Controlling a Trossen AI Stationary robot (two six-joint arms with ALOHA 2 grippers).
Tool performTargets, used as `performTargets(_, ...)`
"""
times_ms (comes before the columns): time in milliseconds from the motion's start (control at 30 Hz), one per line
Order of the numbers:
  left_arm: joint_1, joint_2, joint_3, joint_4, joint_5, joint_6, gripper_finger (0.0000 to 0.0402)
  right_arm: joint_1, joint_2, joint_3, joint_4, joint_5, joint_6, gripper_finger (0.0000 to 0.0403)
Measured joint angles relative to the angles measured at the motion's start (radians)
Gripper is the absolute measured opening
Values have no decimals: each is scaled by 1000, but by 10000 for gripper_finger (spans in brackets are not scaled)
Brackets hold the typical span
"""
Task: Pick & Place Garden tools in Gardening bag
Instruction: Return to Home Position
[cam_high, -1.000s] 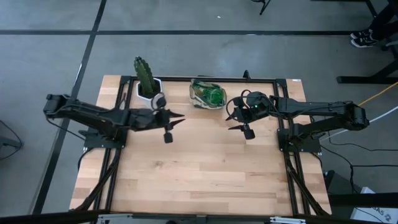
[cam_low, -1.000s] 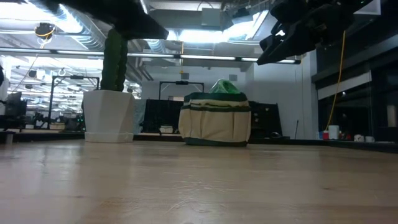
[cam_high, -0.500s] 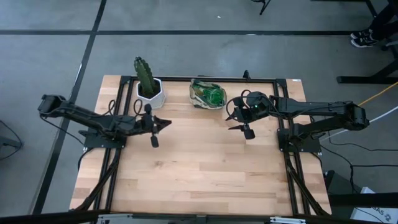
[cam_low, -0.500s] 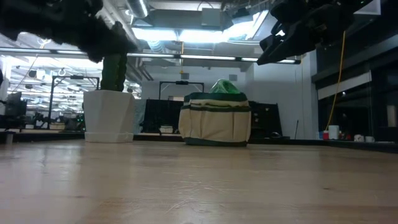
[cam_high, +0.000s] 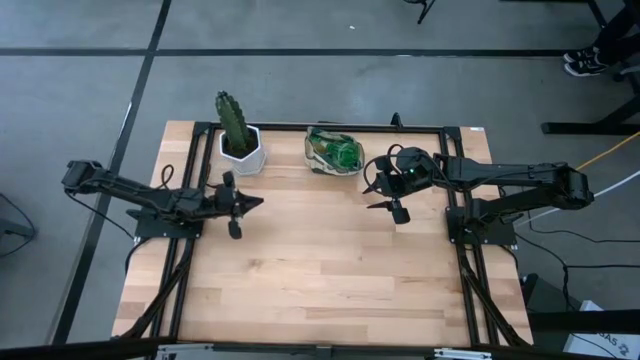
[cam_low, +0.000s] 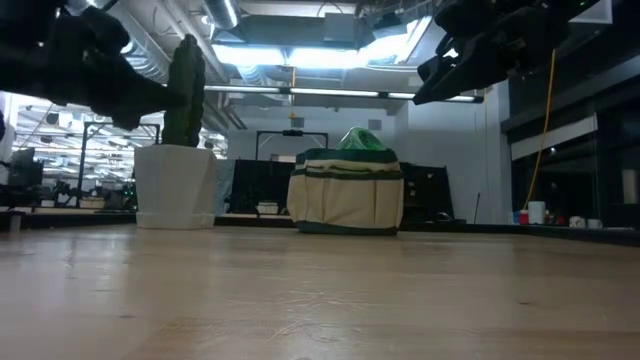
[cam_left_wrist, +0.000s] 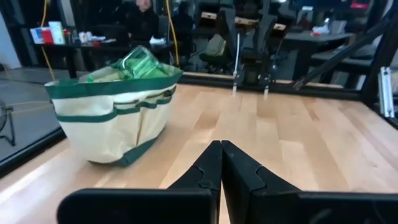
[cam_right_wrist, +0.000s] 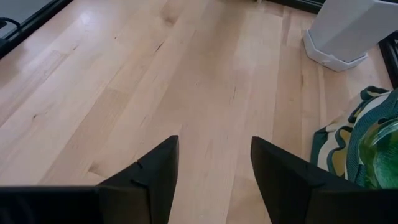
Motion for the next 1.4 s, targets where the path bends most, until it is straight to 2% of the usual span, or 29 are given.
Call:
performTargets(200,0,-97,-11,-121,3,1,3,0,0,0,0,0,0,202)
performTargets(367,0,-148,-11,-177,59,11,3,0,0,0,0,0,0,202)
performTargets(567,0,-154,-11,-190,71,41,3,0,0,0,14,0,0,202)
performTargets(700,0,-153,-11,-189,71,36,3,0,0,0,116,0,5,202)
performTargets(933,0,-153,-11,-189,70,44,4,14,0,0,197,-9,220,202)
performTargets(1067,0,-153,-11,-189,70,44,4,15,-51,-1,120,10,254,202)
performTargets(1200,0,-153,-11,-189,71,44,4,41,-158,-98,123,86,299,202)
performTargets(1400,0,-152,-11,-189,71,44,4,99,-378,-374,333,155,391,202)
